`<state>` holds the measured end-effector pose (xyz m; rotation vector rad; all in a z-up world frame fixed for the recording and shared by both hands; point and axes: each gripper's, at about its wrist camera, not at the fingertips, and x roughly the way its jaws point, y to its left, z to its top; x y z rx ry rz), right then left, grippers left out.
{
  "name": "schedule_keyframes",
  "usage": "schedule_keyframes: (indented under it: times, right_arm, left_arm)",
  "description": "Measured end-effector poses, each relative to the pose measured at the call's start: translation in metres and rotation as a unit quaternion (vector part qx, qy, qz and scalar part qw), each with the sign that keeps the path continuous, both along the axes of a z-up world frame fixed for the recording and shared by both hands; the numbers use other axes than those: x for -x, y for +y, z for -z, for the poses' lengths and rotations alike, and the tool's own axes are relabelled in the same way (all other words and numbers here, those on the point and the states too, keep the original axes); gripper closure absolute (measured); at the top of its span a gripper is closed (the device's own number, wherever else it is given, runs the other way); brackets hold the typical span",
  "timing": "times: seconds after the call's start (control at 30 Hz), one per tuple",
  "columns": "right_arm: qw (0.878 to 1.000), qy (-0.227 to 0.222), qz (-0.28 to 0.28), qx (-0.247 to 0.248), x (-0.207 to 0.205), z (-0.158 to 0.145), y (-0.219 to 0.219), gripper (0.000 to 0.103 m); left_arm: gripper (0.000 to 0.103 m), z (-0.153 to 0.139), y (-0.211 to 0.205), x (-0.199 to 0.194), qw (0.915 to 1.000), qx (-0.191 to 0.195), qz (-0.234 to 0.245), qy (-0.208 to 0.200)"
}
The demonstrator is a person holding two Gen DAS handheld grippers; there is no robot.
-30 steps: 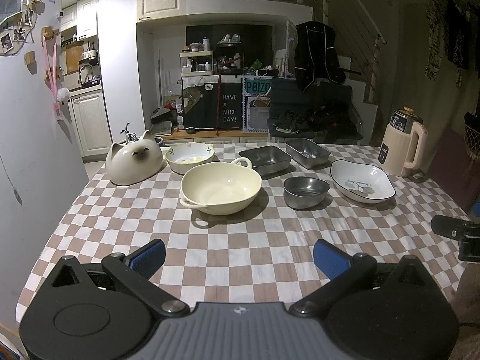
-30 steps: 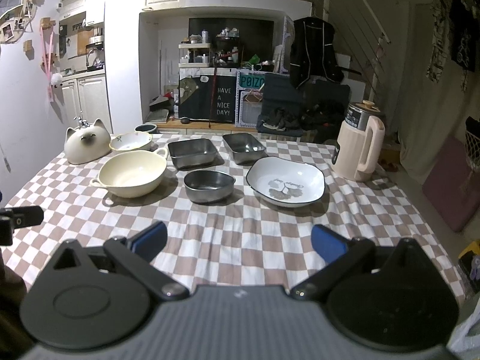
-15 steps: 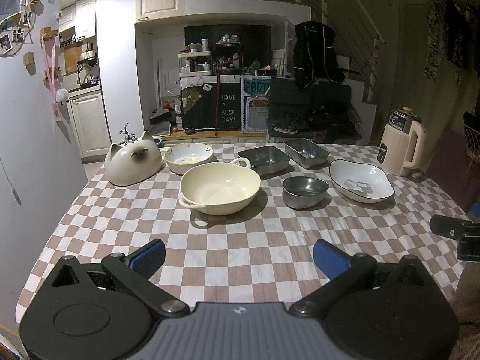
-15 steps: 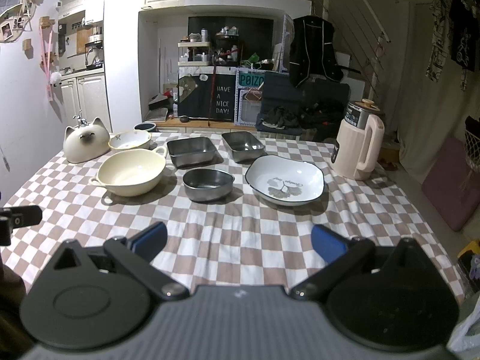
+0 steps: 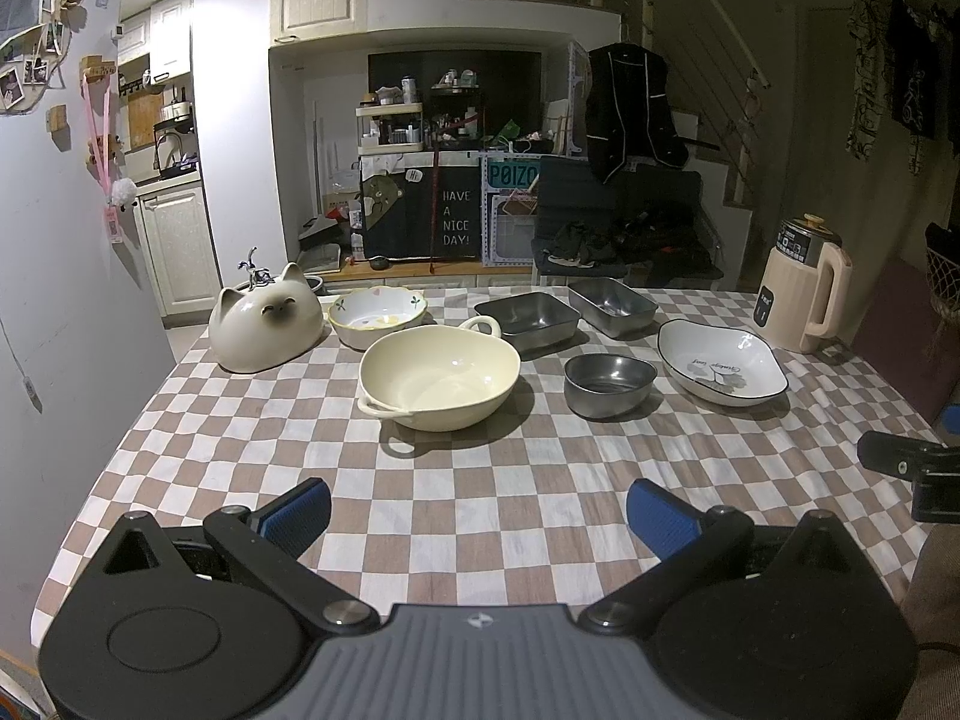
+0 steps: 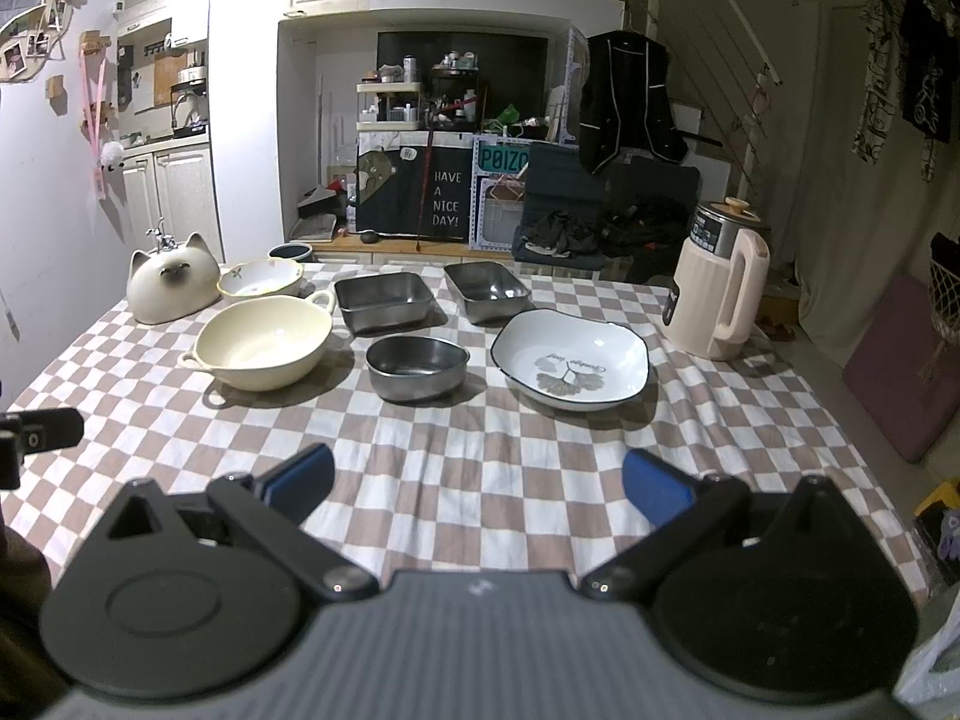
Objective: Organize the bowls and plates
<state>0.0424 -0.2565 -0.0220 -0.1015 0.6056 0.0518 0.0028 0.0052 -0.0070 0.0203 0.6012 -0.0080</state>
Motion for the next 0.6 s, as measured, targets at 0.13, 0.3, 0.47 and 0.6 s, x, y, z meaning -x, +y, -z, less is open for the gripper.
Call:
schedule_keyframes:
  times: [0.13, 0.3, 0.47, 0.6]
  right_arm:
    - [1.000, 0.000, 0.000, 0.000, -0.0002, -0.0001, 0.0003, 0.000]
    - [1.000, 0.001, 0.001, 0.000, 0.0001, 0.0007, -0.0005, 0.000]
    - [1.000, 0.001, 0.001, 0.000, -0.0002, 0.0005, -0.0004, 0.000]
    - [1.000, 0.000, 0.003, -0.003, -0.0003, 0.0006, -0.0011, 0.000]
  left_arm:
    - [0.000, -0.0005, -0.0003, 0.0002, 1.0000, 0.001, 0.000, 0.000]
    - [0.000, 0.0002, 0.0004, 0.0000, 1.0000, 0.001, -0.001, 0.000]
    - [0.000, -0.0004, 0.0001, 0.0002, 1.0000, 0.001, -0.001, -0.001]
    - [0.000, -0.0007, -0.0010, -0.0025, 1.0000, -0.001, -0.002, -0.004]
